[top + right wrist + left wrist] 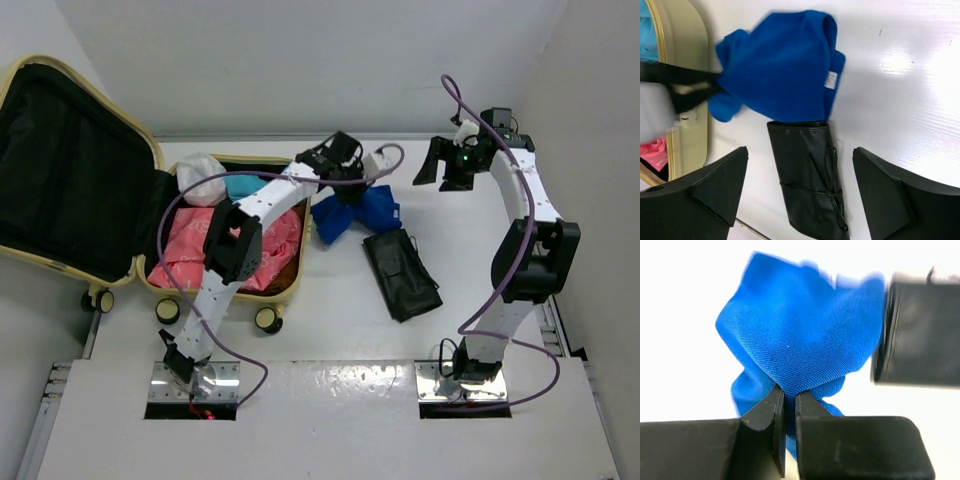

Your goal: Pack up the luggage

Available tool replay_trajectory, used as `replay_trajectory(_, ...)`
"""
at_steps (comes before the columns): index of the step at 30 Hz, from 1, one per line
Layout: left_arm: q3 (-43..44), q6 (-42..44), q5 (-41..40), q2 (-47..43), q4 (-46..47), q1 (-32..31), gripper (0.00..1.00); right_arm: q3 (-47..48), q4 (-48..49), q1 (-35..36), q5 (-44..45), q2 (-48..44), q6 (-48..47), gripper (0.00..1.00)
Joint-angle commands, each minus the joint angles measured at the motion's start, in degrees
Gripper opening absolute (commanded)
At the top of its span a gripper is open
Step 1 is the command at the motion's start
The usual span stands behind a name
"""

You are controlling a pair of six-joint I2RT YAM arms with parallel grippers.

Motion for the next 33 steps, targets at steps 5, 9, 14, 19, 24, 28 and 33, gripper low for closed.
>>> replay_trajectory(5,-4.4,-7.1,3.2,-23.4,16.2,8.2,0.01,3.1,0.2,0.8,-2.0,2.3,-0.7,0.83)
replay_trajectory(9,-16.8,0.9,6.3,-32.6,16.2,13.5,0.00,5.5,0.1,2.2,-2.4,4.4,-0.3,0.83)
replay_trajectory(14,-34.2,10.0,7.5,-43.0,16.2,23.1,0.00,7.9,-0.4,3.9,-2.8,7.0,-0.3,0.83)
replay_trajectory(19,-50.9,26.9,9.2,-46.8,15.3,28.8,0.00,11.7,-1.6,5.6,-3.0,9.6,-0.8,0.83)
replay_trajectory(24,-55.5,33.8,3.3,-39.0,15.3,29.4,0.00,13.8,-3.0,6.5,-2.6,12.2,-1.1,0.83)
replay_trajectory(28,-52.2,35.4,1.3,-31.7,15.3,29.4,0.05,14.0,-4.1,6.6,-1.7,12.2,-3.0,0.83)
replay_trajectory(33,-52.7,49.0,6.9,-31.1,6.6,28.2,0.02,9.9,-5.6,6.6,0.2,9.0,-5.5,0.83)
